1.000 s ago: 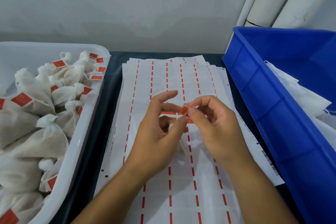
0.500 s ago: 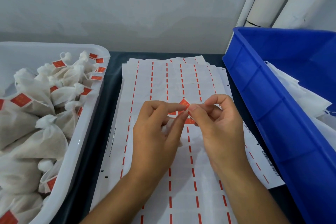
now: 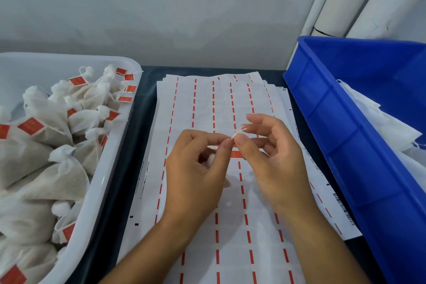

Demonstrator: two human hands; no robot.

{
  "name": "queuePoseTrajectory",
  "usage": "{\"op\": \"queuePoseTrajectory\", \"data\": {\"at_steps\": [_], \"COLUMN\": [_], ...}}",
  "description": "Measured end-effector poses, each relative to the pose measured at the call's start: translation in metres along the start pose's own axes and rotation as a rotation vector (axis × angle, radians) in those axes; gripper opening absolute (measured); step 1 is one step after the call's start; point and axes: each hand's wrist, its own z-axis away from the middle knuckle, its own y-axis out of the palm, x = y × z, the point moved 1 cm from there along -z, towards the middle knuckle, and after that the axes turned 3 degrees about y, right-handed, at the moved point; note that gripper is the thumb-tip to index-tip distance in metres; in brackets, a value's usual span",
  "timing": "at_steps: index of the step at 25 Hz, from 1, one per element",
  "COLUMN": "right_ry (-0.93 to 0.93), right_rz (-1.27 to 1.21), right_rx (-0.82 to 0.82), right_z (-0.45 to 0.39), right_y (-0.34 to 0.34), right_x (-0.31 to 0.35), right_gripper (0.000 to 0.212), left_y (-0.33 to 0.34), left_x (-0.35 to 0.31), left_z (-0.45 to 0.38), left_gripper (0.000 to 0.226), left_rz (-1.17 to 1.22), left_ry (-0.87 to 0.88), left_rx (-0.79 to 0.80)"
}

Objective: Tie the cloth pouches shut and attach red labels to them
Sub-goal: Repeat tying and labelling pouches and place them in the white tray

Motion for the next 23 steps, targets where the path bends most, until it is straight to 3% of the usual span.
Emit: {"op": "queuePoseTrajectory", "data": {"at_steps": [3,8,12,18,21,23], "right_ry": [0.021,0.019,-0.021,-0.175,-0.326,-0.398], "right_rz": [-0.033,-0.081,-0.048,0.087,0.064,0.004], "right_rx": [0.114,0.129,0.037,0.032,0.146,0.229], "right_z": [-0.002,-0.002,-0.01,-0.032,-0.041,-0.049], "right_y": [-0.002,0.001,0.002,0.028,0.061,0.089], "right_x": [0.0,0.002,0.008,0.047,0.084,0.109], "right_gripper": [0.028,0.017,0.014,0.011,0.007,0.009], "left_y": [0.001,0.001,0.001,-0.009,-0.008,-0.007], "left_x": [0.003,0.005,0.004,0.012,0.016,0.019], "left_z": [-0.001,0.0,0.004,-0.006,-0.012,-0.013], "left_gripper": [0.007,0.001,0.044,0.06,0.08,0.081], "left_rz": [0.038,0.196,0.162,0.189,0.25,0.294], "left_ry": [-0.078,-0.168,-0.139,-0.231,-0.369,-0.449], "left_rx": [0.071,0.141,0.248,0.017,0.015,0.027]}}
